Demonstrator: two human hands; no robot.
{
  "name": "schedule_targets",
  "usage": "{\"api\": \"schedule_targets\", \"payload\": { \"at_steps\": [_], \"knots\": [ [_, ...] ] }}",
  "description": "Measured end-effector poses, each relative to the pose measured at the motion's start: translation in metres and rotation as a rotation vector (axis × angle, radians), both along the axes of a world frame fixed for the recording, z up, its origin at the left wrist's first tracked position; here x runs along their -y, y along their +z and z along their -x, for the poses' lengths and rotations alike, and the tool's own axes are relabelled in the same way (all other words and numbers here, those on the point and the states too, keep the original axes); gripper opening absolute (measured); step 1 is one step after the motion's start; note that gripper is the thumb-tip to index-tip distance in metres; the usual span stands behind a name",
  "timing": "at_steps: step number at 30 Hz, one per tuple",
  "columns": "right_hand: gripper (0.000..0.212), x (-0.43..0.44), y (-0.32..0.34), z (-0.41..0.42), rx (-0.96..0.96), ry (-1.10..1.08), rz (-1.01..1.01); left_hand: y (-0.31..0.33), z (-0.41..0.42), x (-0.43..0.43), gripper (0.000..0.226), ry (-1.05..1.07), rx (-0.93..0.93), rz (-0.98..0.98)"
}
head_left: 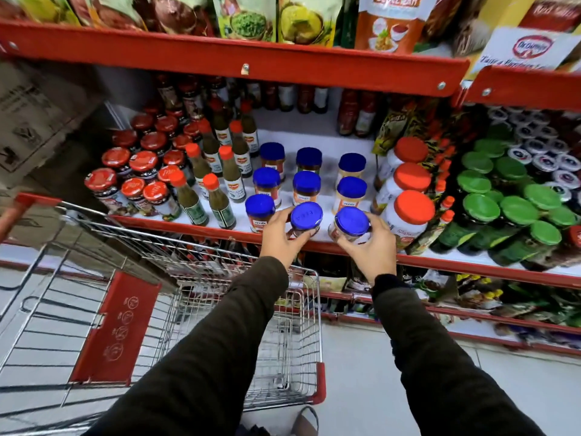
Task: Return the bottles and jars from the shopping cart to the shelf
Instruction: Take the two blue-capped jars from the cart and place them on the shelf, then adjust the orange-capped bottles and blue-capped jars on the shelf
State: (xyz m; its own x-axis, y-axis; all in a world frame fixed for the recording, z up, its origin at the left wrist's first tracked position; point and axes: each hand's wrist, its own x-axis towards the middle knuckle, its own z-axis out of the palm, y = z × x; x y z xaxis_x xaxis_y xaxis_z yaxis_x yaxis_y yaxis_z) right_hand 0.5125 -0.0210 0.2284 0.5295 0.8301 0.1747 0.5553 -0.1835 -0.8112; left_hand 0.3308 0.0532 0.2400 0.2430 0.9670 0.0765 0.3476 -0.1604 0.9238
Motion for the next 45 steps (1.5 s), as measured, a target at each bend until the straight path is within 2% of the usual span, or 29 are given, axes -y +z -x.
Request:
{"api": "schedule_targets", "payload": {
  "at_steps": [5, 12, 14, 17, 20, 24, 27, 32, 35, 38, 41, 45],
  "knots": [
    [0.064, -0.018, 0.000, -0.013, -0.037, 0.012, 0.105, -0.011, -0.019, -0.019, 0.061, 0.030, -0.145, 0.036],
    [0.052, -0.026, 0.000, -0.017, -0.021, 0.078, 0.170, -0.018, -0.029, -0.029, 0.056, 0.090, -0.112, 0.112],
    [0.056, -0.024, 0.002, -0.015, -0.007, 0.080, 0.181, -0.016, -0.027, -0.025, 0.062, 0.077, -0.088, 0.111],
    [0.076, -0.015, 0.003, -0.006, 0.014, 0.060, 0.190, -0.015, -0.016, -0.011, 0.070, 0.059, -0.010, 0.099],
    [0.086, -0.004, 0.002, 0.015, 0.034, -0.009, 0.138, -0.016, 0.004, 0.006, 0.061, 0.043, 0.051, -0.006],
    [0.085, -0.002, 0.006, 0.062, 0.221, -0.099, 0.095, -0.010, 0.042, 0.013, 0.050, 0.083, -0.036, -0.198],
    [0.080, -0.017, 0.015, 0.098, 0.276, -0.057, 0.066, -0.002, 0.075, 0.003, 0.049, 0.128, -0.094, -0.307],
    [0.072, -0.057, 0.032, 0.159, 0.247, 0.060, -0.006, 0.012, 0.130, -0.031, 0.054, 0.272, -0.082, -0.334],
    [0.072, -0.082, 0.041, 0.192, 0.165, 0.128, -0.057, 0.018, 0.158, -0.057, 0.058, 0.356, 0.021, -0.304],
    [0.068, -0.108, 0.048, 0.219, 0.009, 0.185, -0.010, 0.022, 0.180, -0.090, 0.061, 0.424, 0.057, -0.159],
    [0.061, -0.133, 0.055, 0.235, -0.001, 0.127, 0.058, 0.025, 0.195, -0.118, 0.057, 0.422, 0.038, -0.007],
    [0.042, -0.156, 0.056, 0.246, 0.012, 0.077, 0.120, 0.026, 0.205, -0.140, 0.040, 0.389, -0.034, 0.031]
  ]
}}
